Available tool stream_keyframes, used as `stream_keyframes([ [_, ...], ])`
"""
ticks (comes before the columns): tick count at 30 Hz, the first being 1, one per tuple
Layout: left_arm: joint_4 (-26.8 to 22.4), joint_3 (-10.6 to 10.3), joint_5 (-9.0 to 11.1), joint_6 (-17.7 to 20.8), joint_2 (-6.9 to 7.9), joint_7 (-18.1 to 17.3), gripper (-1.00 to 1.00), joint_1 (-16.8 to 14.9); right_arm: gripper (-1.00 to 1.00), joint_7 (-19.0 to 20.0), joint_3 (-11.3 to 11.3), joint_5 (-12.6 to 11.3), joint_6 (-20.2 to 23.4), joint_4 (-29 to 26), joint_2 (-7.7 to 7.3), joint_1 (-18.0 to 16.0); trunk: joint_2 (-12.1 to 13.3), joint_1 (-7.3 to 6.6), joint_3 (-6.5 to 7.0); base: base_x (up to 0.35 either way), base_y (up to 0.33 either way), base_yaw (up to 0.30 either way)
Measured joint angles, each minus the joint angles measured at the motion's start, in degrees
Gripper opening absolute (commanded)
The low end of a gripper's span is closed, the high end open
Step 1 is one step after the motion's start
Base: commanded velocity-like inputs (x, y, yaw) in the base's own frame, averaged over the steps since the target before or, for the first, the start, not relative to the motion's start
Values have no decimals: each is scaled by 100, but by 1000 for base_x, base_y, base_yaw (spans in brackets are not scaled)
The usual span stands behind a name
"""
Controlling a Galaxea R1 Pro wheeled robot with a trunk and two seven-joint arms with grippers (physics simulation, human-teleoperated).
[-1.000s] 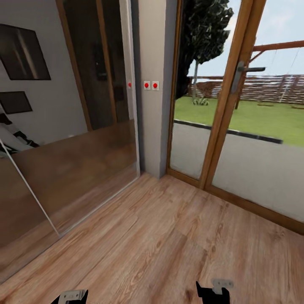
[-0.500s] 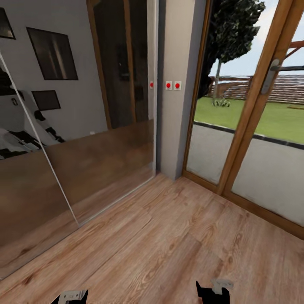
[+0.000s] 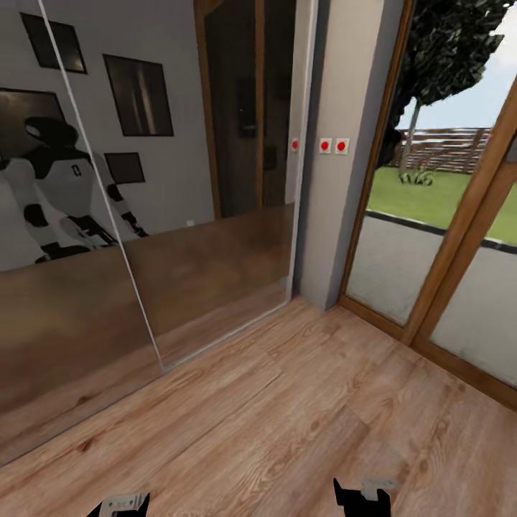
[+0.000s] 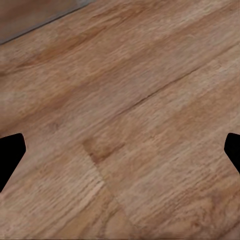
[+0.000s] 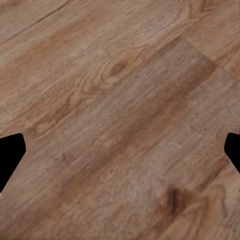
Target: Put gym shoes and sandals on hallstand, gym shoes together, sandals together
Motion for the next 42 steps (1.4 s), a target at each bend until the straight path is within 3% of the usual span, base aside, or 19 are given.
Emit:
stream_keyframes([
  [42,4,-1,-2,-2,0,0,100,0,100,0,0,0,0,8,0,0,0,0,0,0,0,279],
])
